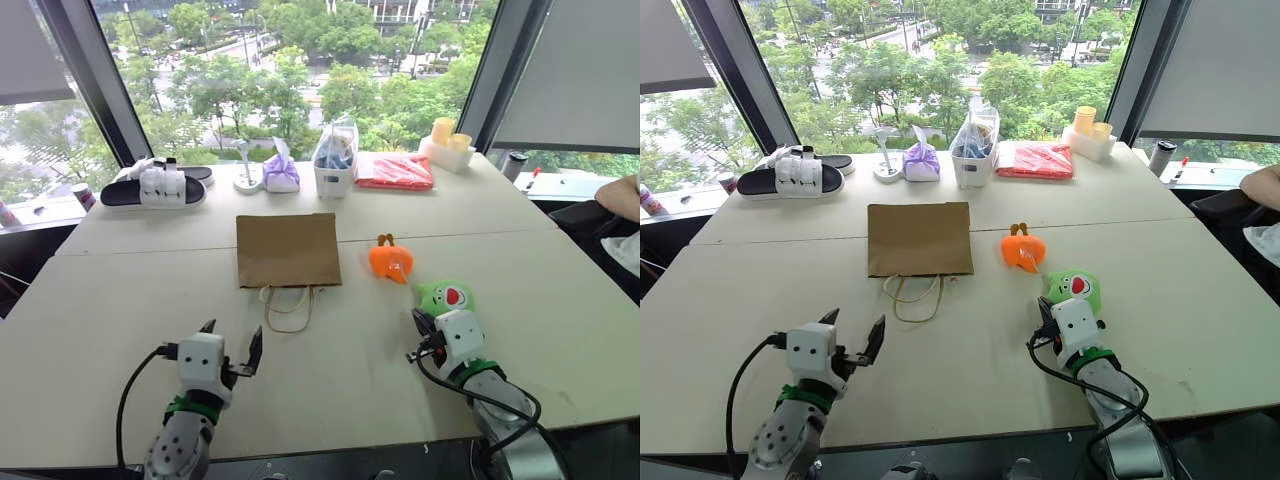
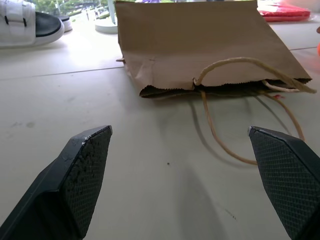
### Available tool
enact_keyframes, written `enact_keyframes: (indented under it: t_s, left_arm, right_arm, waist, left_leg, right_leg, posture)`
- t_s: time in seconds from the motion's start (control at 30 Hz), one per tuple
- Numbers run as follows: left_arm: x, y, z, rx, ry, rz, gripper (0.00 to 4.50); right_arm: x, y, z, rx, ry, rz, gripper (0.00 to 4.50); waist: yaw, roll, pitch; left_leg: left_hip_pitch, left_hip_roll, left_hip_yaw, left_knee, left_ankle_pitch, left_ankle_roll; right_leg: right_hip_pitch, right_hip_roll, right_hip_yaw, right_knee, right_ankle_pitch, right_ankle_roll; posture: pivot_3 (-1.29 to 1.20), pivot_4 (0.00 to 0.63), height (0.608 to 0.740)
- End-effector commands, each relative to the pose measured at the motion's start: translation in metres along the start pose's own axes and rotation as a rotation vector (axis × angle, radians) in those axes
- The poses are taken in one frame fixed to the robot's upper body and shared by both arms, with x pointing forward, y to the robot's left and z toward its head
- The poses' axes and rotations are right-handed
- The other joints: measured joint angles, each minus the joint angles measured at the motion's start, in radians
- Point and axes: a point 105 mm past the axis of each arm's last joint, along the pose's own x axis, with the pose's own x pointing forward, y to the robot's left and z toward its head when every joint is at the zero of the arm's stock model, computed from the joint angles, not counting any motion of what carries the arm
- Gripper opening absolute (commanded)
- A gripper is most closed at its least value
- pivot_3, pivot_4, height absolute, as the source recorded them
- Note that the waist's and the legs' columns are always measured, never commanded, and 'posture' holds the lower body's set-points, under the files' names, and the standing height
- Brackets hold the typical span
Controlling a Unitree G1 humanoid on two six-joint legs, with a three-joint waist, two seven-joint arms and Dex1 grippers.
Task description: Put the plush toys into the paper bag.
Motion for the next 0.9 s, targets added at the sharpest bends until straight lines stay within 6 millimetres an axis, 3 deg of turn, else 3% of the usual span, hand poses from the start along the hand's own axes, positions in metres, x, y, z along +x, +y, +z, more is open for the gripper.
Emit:
enact_keyframes:
  t_s: [0.03,0.43,0.63,0.77,0.9]
  left_arm:
    - [0.002,-0.001,0.008,0.012,-0.029,-0.020,4.48]
    - [0.004,0.009,0.009,0.043,-0.026,-0.029,4.48]
    - [0.007,0.013,0.018,0.065,-0.033,-0.072,4.48]
    - [0.010,0.013,0.035,0.112,-0.042,-0.231,4.48]
    - [0.013,0.020,0.059,0.230,-0.028,-0.445,4.48]
  right_arm:
    - [0.001,-0.002,0.012,-0.004,-0.046,0.001,0.00]
    - [0.003,0.012,0.014,-0.004,-0.065,0.058,0.00]
    - [0.004,0.027,0.032,-0.007,-0.102,0.181,0.00]
    - [0.002,0.033,0.051,-0.033,-0.125,0.308,0.00]
    - [0.002,0.023,0.070,-0.037,-0.114,0.395,0.00]
  waist:
    - [0.000,0.000,0.000]
    - [0.000,0.000,0.000]
    - [-0.001,0.000,0.000]
    - [-0.001,0.000,0.000]
    - [0.000,0.000,0.001]
  left_leg:
    - [0.000,0.000,0.000,0.000,0.000,0.000]
    - [0.000,0.000,0.000,0.000,0.000,0.000]
    - [0.000,0.000,0.000,0.000,0.000,0.000]
    - [0.000,0.000,0.000,0.000,0.000,0.000]
    - [0.000,0.000,0.000,0.000,0.000,0.000]
  right_leg:
    - [0.000,0.000,0.000,0.000,0.000,0.000]
    - [0.000,0.000,0.000,0.000,0.000,0.000]
    - [0.000,0.000,0.000,0.000,0.000,0.000]
    - [0.000,0.000,0.000,0.000,0.000,0.000]
    - [0.000,0.000,0.000,0.001,0.000,0.000]
  posture:
    - [0.00,0.150,0.740]
    - [0.00,0.150,0.740]
    - [0.00,0.150,0.740]
    - [0.00,0.150,0.740]
    - [0.00,0.150,0.740]
